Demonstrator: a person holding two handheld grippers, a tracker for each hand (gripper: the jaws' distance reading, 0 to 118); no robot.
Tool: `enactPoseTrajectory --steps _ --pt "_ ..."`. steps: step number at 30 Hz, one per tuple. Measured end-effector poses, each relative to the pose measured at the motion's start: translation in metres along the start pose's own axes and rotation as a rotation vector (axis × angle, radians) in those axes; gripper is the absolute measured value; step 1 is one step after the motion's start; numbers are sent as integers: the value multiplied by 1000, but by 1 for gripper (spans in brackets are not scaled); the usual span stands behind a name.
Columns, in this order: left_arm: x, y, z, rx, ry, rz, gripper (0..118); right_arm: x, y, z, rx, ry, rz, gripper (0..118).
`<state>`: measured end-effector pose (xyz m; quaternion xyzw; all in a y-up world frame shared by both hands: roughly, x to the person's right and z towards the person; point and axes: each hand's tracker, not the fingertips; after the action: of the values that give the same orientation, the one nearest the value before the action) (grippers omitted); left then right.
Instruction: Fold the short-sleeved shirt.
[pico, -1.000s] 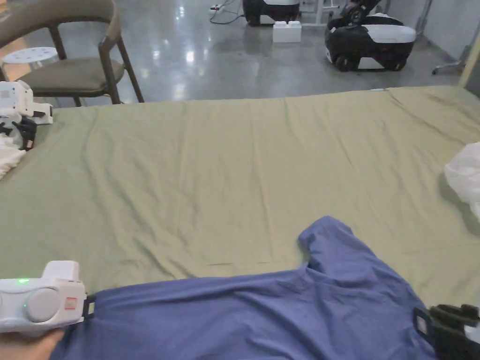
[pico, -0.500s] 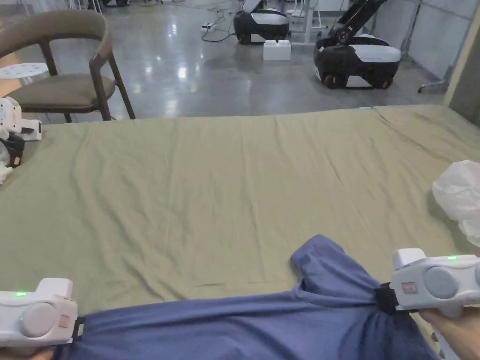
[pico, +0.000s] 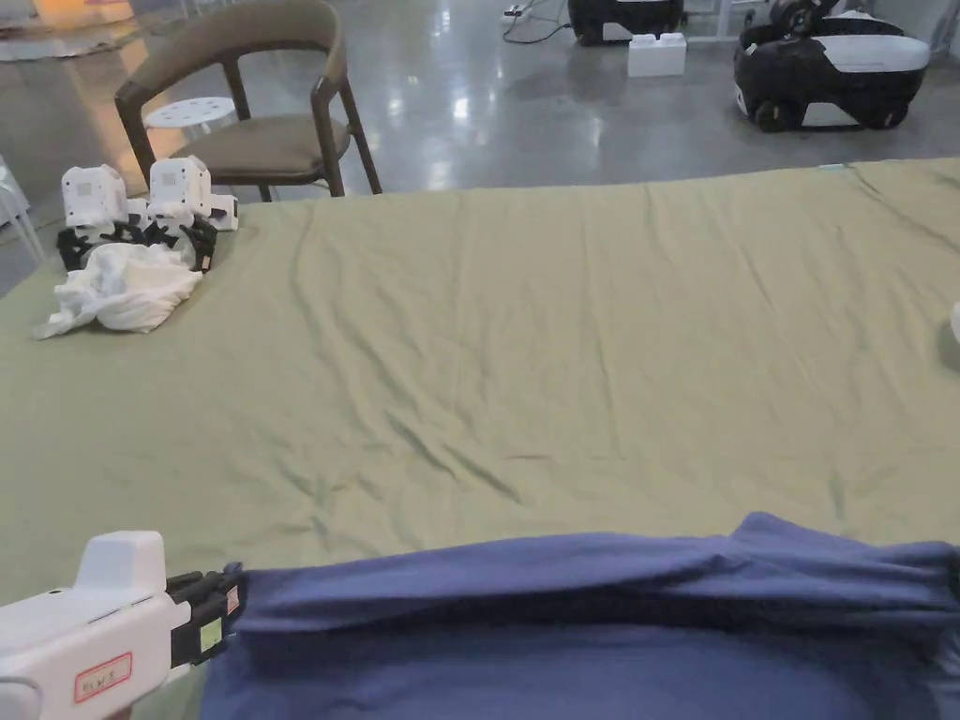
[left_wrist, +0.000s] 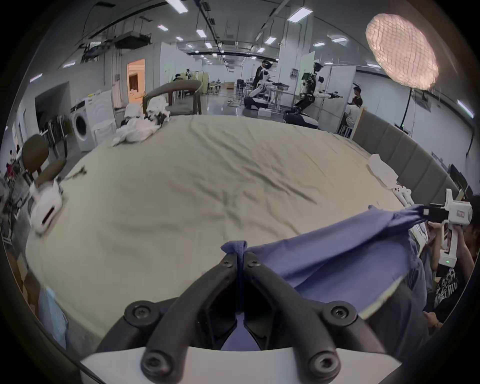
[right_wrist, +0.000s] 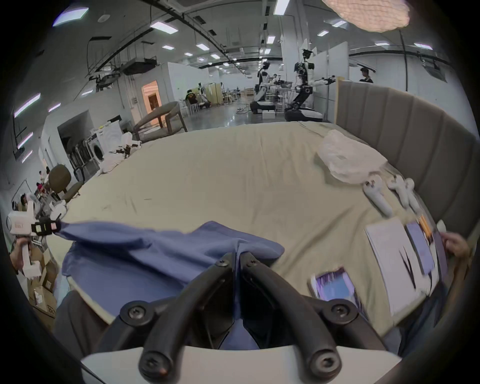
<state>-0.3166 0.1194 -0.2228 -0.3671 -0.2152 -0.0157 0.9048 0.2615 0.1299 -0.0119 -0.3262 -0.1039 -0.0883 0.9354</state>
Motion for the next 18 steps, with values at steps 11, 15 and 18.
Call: enactPoseTrajectory --steps 11,15,18 --pt "-17 -86 3 -62 8 97 6 3 -79 24 -91 -24 -91 1" --pt "-14 -88 4 -48 97 122 86 -1 -92 19 -132 -64 -65 78" --pt "-2 -82 35 72 98 87 87 -6 -92 36 -77 -79 -67 78"
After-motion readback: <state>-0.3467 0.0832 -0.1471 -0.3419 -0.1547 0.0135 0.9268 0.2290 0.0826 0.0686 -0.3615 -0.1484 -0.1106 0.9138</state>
